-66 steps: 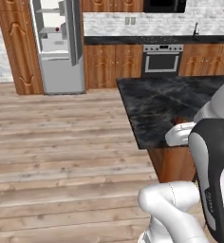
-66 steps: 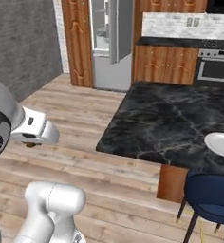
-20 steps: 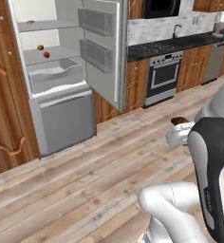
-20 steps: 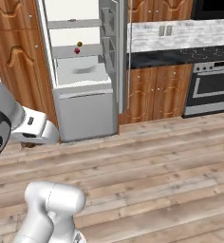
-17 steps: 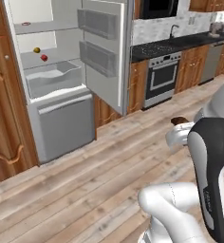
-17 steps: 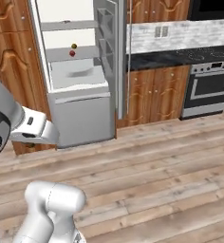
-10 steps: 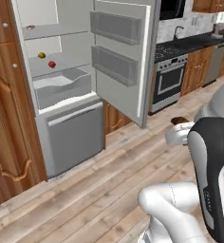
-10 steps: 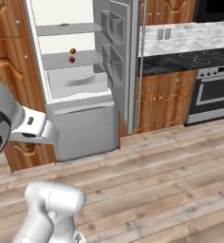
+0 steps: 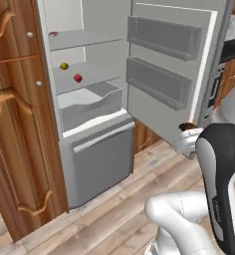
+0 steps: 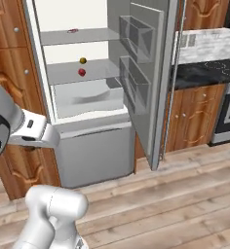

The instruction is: Transport the chicken drumstick and bell pepper to the fridge. Place the chicken drumstick on the rack containing meat and place the bell pepper on the rack containing the vegetable, ensuring meats and vegetables are on different racks.

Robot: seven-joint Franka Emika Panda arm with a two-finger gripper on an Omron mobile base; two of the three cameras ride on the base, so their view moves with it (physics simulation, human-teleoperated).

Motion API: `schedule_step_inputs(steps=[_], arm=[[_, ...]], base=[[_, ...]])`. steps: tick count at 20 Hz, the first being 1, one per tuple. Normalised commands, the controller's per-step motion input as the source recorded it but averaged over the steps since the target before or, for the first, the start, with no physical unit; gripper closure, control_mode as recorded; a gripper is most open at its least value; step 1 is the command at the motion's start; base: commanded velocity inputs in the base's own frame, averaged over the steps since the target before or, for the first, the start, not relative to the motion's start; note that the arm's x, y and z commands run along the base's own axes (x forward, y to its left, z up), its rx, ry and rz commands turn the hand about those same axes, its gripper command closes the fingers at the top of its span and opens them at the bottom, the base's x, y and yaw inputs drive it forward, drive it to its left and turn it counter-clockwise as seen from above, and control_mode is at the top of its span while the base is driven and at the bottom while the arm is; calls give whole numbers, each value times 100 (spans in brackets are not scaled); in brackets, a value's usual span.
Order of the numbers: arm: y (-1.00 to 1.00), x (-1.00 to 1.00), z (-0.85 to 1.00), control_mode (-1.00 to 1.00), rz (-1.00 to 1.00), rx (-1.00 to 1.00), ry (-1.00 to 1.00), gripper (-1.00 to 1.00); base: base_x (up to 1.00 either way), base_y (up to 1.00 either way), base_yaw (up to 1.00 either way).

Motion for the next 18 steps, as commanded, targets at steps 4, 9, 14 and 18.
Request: schedule_step_inputs(steps=[4, 9, 14, 18], arm=[[0, 0, 0, 100, 0, 0, 0, 100], [0, 0, 0, 100, 0, 0, 0, 100], [0, 0, 0, 100, 0, 0, 0, 100], [0, 0, 0, 100, 0, 0, 0, 100]], base=[[100, 9, 14], [100, 0, 14], [84, -5, 13], [89, 8, 11]])
